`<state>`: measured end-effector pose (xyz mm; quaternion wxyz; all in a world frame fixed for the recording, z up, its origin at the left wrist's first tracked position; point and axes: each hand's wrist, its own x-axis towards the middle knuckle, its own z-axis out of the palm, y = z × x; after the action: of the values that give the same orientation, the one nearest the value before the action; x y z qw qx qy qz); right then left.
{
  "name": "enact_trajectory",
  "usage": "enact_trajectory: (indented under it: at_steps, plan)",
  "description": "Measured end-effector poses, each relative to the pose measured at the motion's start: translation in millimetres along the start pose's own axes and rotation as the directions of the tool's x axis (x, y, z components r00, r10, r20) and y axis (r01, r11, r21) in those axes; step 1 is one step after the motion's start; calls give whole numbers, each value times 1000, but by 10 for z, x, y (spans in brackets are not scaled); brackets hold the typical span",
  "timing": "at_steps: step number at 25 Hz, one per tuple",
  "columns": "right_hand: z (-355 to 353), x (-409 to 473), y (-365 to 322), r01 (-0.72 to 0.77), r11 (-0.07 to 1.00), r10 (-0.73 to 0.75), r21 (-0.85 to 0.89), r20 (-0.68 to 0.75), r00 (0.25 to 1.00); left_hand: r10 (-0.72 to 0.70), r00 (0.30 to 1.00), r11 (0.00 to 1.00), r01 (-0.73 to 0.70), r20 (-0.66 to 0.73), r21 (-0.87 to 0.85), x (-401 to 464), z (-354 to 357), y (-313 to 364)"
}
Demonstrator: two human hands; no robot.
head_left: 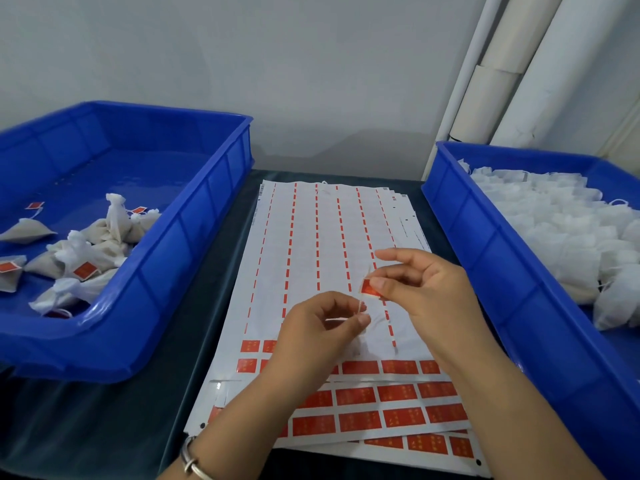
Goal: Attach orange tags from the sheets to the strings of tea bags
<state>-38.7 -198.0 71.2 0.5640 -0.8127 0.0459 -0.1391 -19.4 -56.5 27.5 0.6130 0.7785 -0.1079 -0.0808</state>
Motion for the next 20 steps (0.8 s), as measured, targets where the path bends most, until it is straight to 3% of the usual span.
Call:
enact_trajectory:
  at_steps: [9, 12, 14, 17, 19, 20]
  plan:
    - [32, -38, -96, -44, 996, 43, 76, 17, 999, -33, 986, 998, 25, -164, -50, 61, -465, 363]
    - [58, -56, -113, -55, 996, 55, 74, 6, 998, 29, 966, 995, -53, -257, -88, 65, -802, 606]
    - [85, -75, -119, -68, 996, 67, 53, 21, 998, 106, 912, 981, -161, -397, -106, 113, -1150, 758]
    - [141, -122, -95, -100, 995, 99, 26, 38, 994, 230, 720, 957, -291, -654, 17, 232, -1760, 921]
    - [195, -146, -76, -126, 992, 125, 21, 57, 991, 265, 626, 964, -192, -733, 184, 311, -2072, 883]
    - [222, -155, -73, -141, 990, 139, 13, 70, 988, 259, 634, 960, -85, -729, 268, 354, -2180, 818]
